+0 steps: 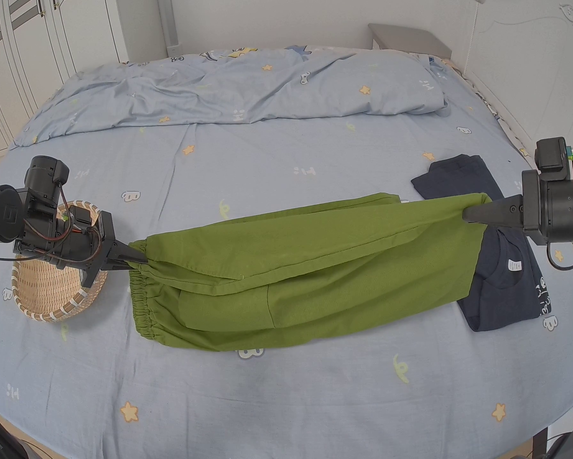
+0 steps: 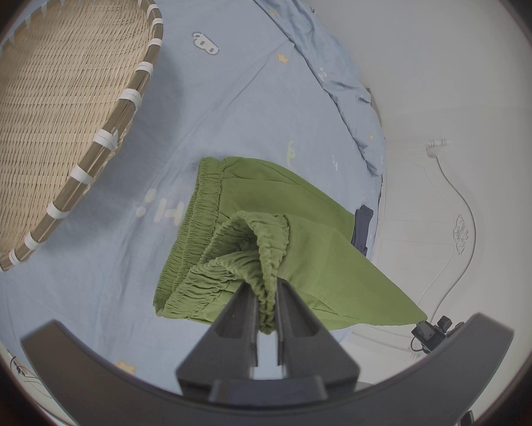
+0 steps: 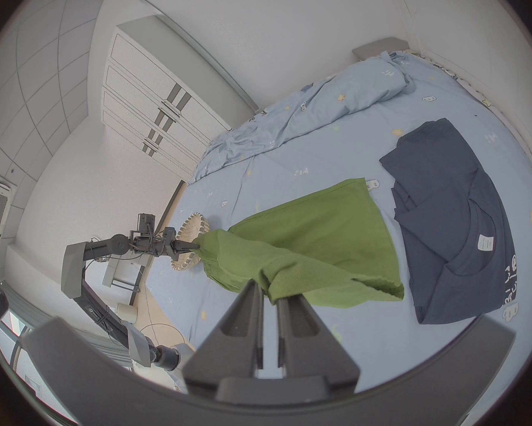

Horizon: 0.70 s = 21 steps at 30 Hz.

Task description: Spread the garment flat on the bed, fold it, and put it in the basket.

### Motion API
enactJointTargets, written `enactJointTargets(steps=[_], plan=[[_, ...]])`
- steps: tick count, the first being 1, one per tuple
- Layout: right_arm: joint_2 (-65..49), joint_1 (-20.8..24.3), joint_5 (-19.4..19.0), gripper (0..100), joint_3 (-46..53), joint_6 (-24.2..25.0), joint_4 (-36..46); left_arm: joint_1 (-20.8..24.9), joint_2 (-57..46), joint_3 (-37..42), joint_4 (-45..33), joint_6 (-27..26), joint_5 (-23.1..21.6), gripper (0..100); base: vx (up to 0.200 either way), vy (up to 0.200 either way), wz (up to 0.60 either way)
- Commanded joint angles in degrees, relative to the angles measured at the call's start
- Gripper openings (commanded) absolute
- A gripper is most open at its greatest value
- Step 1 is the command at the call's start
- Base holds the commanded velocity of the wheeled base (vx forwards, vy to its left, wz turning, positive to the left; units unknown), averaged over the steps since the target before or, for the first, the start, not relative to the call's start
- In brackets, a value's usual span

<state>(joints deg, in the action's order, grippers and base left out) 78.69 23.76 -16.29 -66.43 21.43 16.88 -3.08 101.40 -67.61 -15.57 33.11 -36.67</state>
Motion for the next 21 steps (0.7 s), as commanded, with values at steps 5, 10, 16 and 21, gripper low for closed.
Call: enactJointTargets(steps=[5, 10, 16, 21], plan=[[7.35, -7.06, -3.84, 0, -5.29, -1.04, -2.65, -0.17, 0.29, -0.33, 0.45, 0.55, 0.02, 0, 0.0, 0.0, 0.0], [14.74, -11.02, -6.92, 0, -12.24, -2.18, -2.73, -0.26, 0.38, -0.59, 0.45, 0.73, 0.02, 0, 0.0, 0.0, 0.0], [23.09, -13.48, -7.88, 0, -20.06, -2.36, -3.09, -0.52, 0.73, -0.77, 0.8, 0.82, 0.19, 0, 0.0, 0.0, 0.0], [27.66, -13.83, -7.97, 0, -22.17, -3.5, -2.65, -1.75, 0.64, -2.0, 0.98, 0.82, 0.19, 0, 0.0, 0.0, 0.0]])
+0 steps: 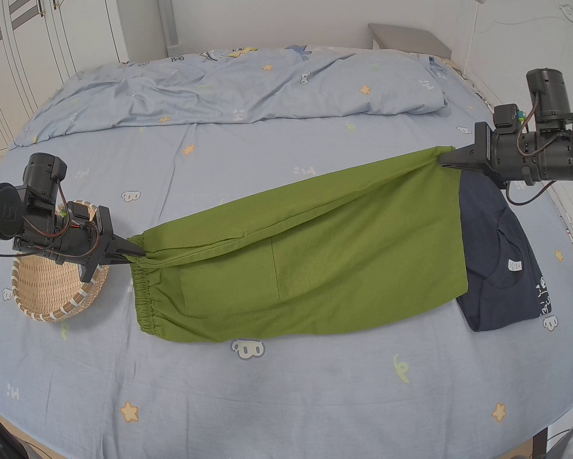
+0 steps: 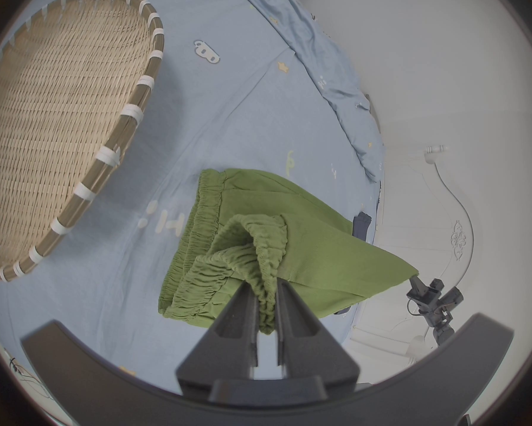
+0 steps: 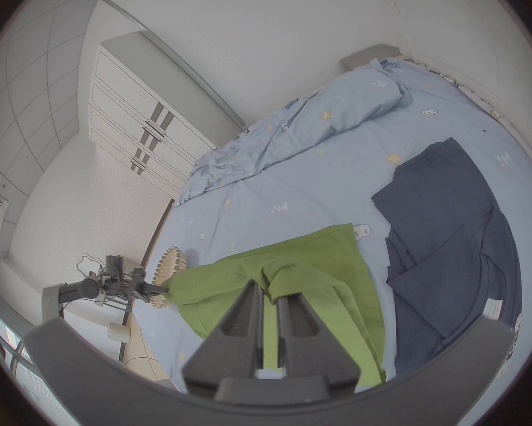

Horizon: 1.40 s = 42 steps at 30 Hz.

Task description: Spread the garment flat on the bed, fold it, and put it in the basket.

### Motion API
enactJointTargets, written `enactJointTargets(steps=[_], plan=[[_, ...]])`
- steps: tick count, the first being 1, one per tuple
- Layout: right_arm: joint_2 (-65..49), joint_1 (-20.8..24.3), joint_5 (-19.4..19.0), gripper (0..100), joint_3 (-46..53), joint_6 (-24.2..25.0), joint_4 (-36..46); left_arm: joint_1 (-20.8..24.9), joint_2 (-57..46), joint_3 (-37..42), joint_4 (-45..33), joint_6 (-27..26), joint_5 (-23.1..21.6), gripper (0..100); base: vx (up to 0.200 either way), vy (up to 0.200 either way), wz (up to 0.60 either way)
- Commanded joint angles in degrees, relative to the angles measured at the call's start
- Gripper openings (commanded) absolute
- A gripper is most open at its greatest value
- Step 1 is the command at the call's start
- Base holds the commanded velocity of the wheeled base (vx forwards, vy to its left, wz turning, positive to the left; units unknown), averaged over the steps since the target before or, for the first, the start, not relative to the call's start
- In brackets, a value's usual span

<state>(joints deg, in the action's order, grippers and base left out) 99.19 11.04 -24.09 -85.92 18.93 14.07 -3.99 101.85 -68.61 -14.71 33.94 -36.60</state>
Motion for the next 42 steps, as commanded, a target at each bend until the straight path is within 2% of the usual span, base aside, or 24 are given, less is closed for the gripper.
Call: enactJointTargets(steps=[1, 42], plan=[[8.12, -1.2, -0.17, 0, -3.03, -1.53, 0.17, -0.94, 0.45, -1.35, 0.12, -0.01, 0.12, 0, 0.0, 0.0, 0.0], [20.78, -4.54, 0.45, 0, -11.55, -1.09, -0.53, -0.58, 12.93, -10.58, 3.64, -0.72, 0.12, 0, 0.0, 0.0, 0.0]])
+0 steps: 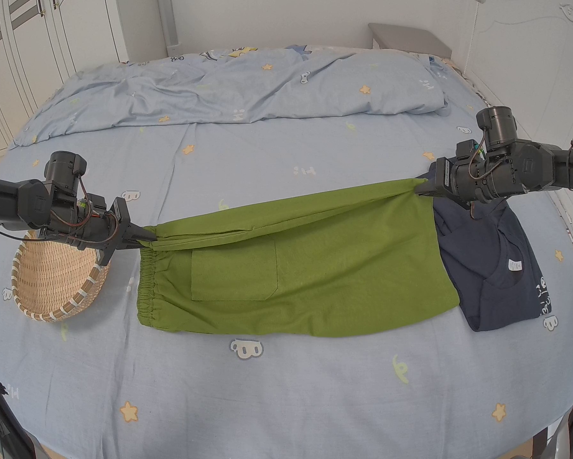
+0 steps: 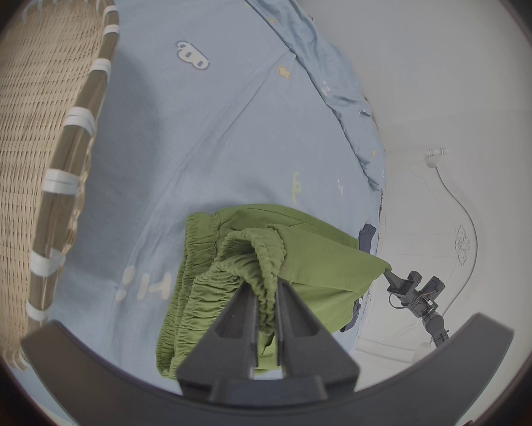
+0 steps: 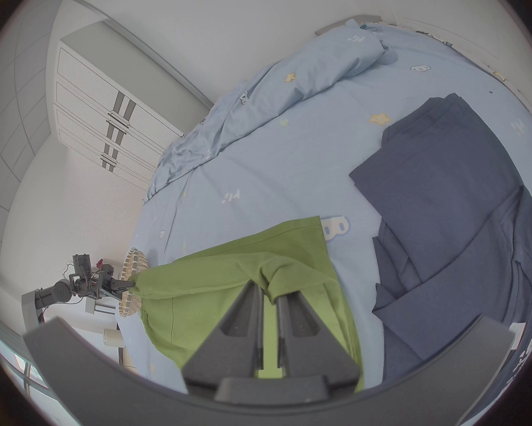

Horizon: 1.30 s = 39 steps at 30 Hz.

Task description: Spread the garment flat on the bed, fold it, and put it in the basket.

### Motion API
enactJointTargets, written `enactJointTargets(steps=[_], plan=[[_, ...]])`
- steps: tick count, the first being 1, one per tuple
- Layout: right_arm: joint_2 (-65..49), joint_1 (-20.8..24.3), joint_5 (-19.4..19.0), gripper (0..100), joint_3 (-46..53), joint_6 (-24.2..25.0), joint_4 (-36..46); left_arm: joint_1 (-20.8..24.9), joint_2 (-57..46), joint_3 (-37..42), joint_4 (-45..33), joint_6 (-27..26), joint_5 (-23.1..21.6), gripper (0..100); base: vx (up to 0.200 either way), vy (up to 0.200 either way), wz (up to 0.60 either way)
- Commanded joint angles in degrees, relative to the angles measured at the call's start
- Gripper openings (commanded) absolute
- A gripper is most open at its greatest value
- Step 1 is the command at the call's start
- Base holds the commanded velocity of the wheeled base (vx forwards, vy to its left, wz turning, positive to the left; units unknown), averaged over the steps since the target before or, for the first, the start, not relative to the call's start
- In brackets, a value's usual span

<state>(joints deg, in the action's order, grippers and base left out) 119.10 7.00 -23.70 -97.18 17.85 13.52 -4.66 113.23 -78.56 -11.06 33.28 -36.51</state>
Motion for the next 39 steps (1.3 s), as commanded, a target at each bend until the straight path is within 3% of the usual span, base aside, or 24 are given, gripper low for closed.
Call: enactJointTargets(steps=[1, 3, 4, 6, 7, 16, 25, 31, 39], plan=[[0.96, -0.67, -0.03, 0, -0.38, -0.01, 0.02, 0.17, 1.82, -0.9, -0.02, -0.06, 0.04, 0, 0.0, 0.0, 0.0], [1.04, -0.67, -0.03, 0, -0.38, -0.01, -0.16, 0.09, 2.0, -0.98, -0.02, -0.06, 0.04, 0, 0.0, 0.0, 0.0], [1.13, -0.67, -0.12, 0, -0.38, -0.09, -0.16, 0.09, 2.09, -1.07, 0.07, -0.06, 0.04, 100, 0.0, 0.0, 0.0], [1.57, -0.58, -0.3, 0, -0.46, -0.09, -0.25, 0.09, 2.17, -1.51, -0.02, -0.06, 0.04, 100, 0.0, 0.0, 0.0], [2.01, -0.49, -0.3, 100, -0.46, -0.09, -0.25, 0.09, 2.35, -1.51, -0.02, -0.06, 0.04, 100, 0.0, 0.0, 0.0], [3.77, 0.12, -0.47, 100, -0.73, -0.53, -0.25, 0.17, 2.0, -1.16, -0.11, 0.38, -0.05, 100, 0.0, 0.0, 0.0], [3.24, 0.21, -0.47, 100, -0.55, -0.44, -0.25, 5.89, -6.35, 1.65, -0.28, 1.88, -0.14, 100, 0.0, 0.0, 0.0], [2.8, 0.21, -0.47, 100, 0.33, -0.44, -0.25, 10.81, -1.78, 0.16, 3.23, 4.42, 0.04, 100, 0.0, 0.0, 0.0], [2.1, -0.14, -0.47, 100, 0.24, -0.44, -0.25, 6.94, 6.31, -3.8, 8.33, 6.36, 0.3, 100, 0.0, 0.0, 0.0]])
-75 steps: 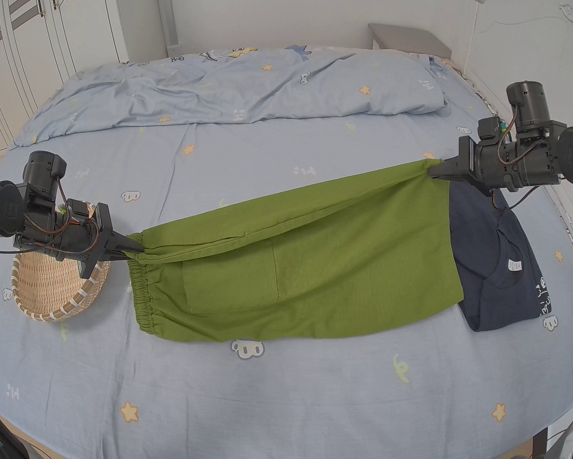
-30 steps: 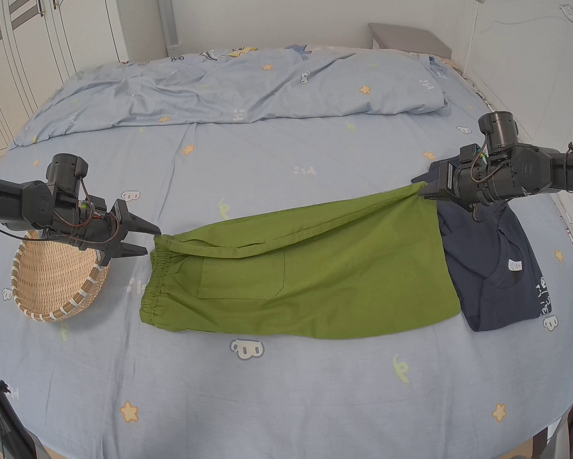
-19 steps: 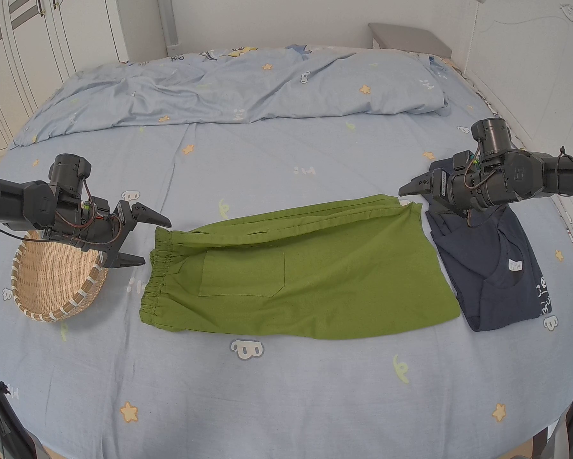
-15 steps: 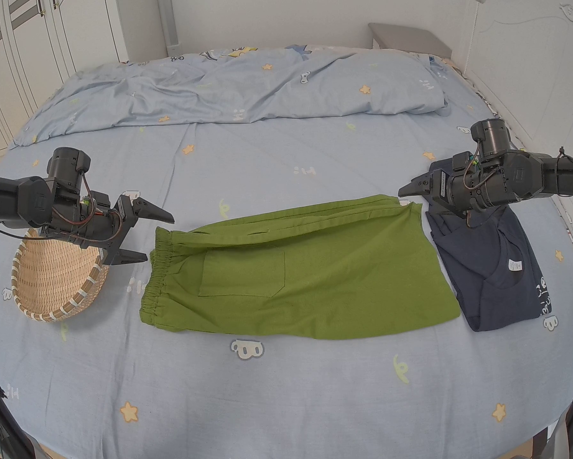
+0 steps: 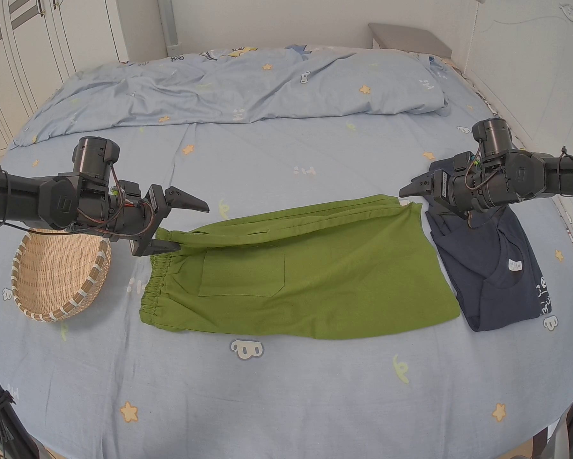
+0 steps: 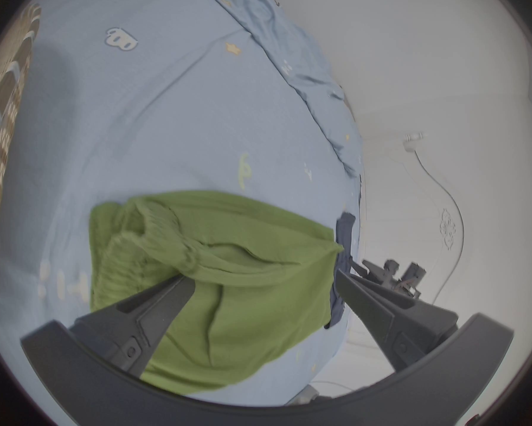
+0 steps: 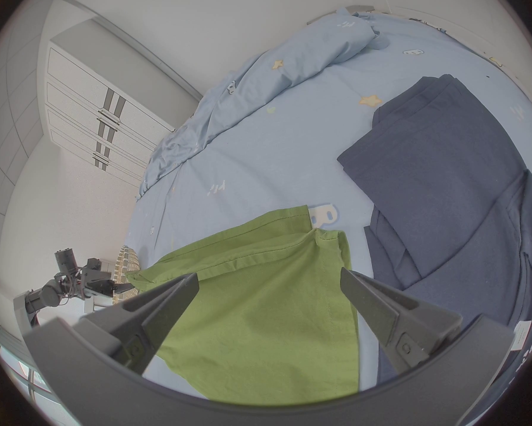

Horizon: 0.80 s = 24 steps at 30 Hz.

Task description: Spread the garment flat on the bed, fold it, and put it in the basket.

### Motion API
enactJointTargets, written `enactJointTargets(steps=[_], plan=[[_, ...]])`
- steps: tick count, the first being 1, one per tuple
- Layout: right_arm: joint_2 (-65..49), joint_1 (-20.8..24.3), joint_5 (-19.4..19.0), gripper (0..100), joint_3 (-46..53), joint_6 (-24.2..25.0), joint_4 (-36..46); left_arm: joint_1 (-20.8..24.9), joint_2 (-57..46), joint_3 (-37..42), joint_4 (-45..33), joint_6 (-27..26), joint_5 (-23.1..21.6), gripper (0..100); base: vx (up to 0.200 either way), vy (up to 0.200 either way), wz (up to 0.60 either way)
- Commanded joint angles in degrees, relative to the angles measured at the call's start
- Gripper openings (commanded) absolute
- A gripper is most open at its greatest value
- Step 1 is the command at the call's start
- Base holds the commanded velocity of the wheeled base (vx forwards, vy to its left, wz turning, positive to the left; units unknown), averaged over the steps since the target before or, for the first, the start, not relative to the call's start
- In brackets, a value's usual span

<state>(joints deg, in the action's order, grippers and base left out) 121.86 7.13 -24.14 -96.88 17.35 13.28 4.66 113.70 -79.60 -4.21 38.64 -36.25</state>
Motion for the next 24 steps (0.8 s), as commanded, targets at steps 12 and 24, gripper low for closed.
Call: enactJointTargets(steps=[12, 24], plan=[[-0.39, -0.28, 0.14, 100, 0.11, -0.12, 0.0, -6.5, 8.99, -4.59, 4.73, 2.58, 0.75, 100, 0.0, 0.0, 0.0], [-0.22, -0.28, 0.49, 100, 0.11, -0.21, -0.09, -8.44, 8.38, -3.1, 4.73, 2.4, 2.94, 100, 0.0, 0.0, 0.0]])
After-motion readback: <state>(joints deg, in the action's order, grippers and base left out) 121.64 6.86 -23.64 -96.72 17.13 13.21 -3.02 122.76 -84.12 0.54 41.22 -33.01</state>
